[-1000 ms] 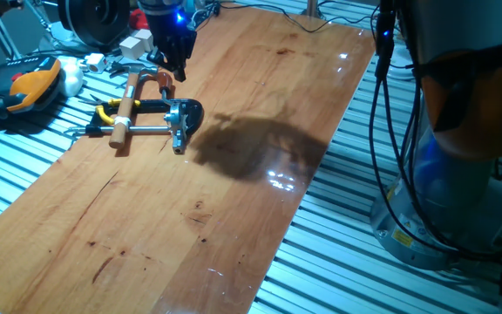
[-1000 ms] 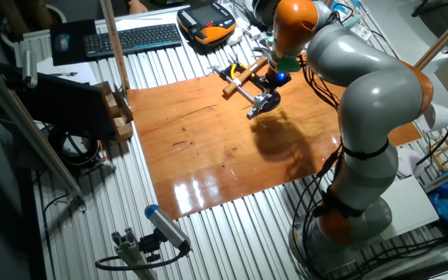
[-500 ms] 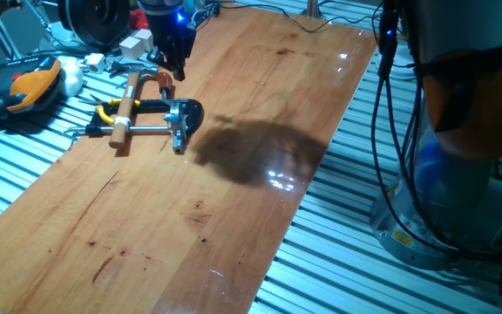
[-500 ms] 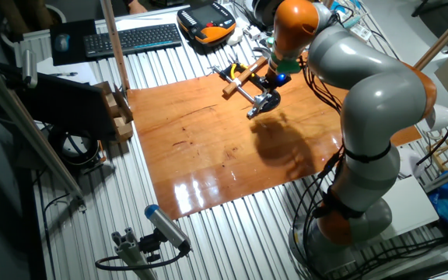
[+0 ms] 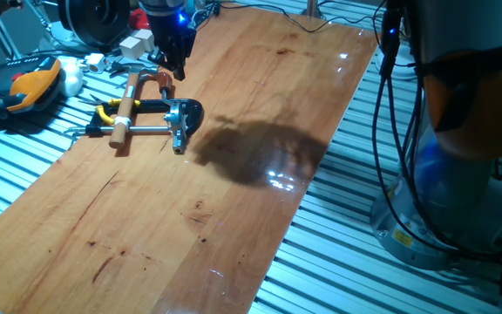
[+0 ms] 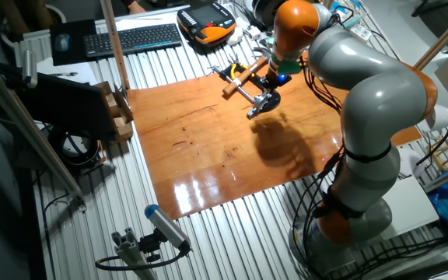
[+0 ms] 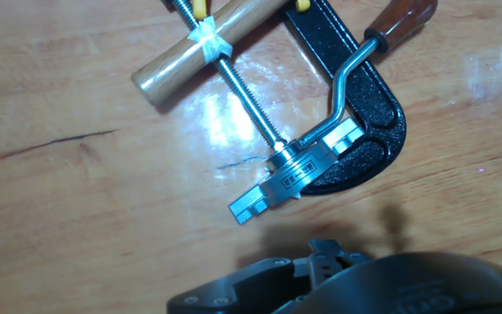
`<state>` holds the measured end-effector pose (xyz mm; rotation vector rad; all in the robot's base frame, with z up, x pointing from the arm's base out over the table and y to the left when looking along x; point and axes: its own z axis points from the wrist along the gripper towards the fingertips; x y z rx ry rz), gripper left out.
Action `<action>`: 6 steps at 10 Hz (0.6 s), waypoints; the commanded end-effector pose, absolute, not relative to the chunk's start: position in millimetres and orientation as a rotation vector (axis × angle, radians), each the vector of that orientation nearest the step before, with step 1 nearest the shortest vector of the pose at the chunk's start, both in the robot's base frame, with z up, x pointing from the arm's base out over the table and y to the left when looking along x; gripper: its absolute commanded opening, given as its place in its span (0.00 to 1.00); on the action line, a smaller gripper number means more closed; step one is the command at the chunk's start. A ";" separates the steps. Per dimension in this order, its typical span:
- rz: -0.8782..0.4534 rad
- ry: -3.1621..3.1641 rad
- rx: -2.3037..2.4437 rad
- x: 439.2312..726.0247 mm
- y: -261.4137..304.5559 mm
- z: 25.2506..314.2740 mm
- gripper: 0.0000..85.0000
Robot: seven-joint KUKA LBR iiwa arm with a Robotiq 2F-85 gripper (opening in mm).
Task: Pull up the lever
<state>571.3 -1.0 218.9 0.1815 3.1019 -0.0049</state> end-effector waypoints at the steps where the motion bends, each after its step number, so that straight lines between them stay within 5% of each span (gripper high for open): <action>1: 0.021 3.111 0.169 571.4 -1.1 218.8 0.00; 6: -0.081 3.107 0.144 571.4 -1.1 218.8 0.00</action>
